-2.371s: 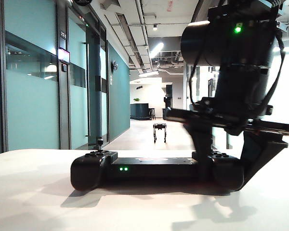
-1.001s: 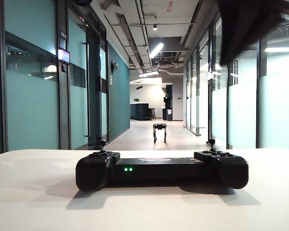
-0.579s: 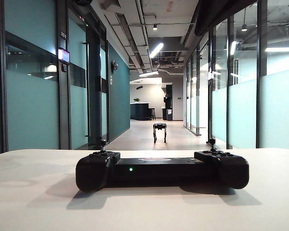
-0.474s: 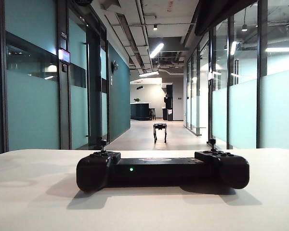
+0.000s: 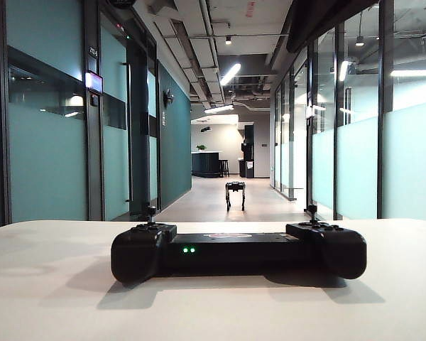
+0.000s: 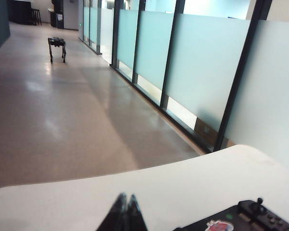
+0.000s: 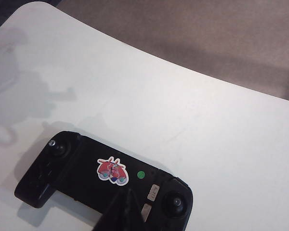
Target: Push the left joystick on the remote control sitting on the white table forward to make the robot dog walk in a straight line until it approaches the door.
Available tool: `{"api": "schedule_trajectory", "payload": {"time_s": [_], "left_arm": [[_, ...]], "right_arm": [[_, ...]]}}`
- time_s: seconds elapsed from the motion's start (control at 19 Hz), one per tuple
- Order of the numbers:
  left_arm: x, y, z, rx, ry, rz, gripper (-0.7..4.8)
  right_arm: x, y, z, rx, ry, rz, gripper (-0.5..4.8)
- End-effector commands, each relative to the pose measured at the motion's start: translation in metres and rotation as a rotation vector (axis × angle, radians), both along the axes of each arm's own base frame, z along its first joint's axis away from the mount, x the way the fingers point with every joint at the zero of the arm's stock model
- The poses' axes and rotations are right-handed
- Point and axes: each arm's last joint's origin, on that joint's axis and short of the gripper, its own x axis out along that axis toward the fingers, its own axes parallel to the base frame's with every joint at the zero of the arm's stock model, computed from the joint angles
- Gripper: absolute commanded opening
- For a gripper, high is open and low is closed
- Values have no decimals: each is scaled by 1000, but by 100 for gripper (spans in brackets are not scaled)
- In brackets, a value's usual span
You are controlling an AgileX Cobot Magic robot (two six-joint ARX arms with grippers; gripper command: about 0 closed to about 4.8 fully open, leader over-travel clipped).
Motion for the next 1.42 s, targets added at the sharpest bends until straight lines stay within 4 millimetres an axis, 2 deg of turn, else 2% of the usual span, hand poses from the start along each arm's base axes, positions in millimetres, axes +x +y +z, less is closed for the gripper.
{"api": "schedule_trajectory", "payload": {"time_s": [0.05, 0.32, 0.42, 0.79, 1.42], "left_arm": [[6, -3, -10, 1, -25, 0, -6], [21, -9, -44, -39, -114, 2, -5], [24, -6, -51, -30, -88, 42, -5], [32, 18, -59, 8, -31, 281, -5], [34, 29, -72, 123, 20, 441, -5]], "right_arm": [[0, 0, 3, 12, -20, 1, -1], [0, 0, 3, 12, -20, 1, -1], [0, 0, 3, 12, -20, 1, -1], [0, 0, 3, 12, -20, 1, -1], [0, 0, 3, 12, -20, 1, -1]]}}
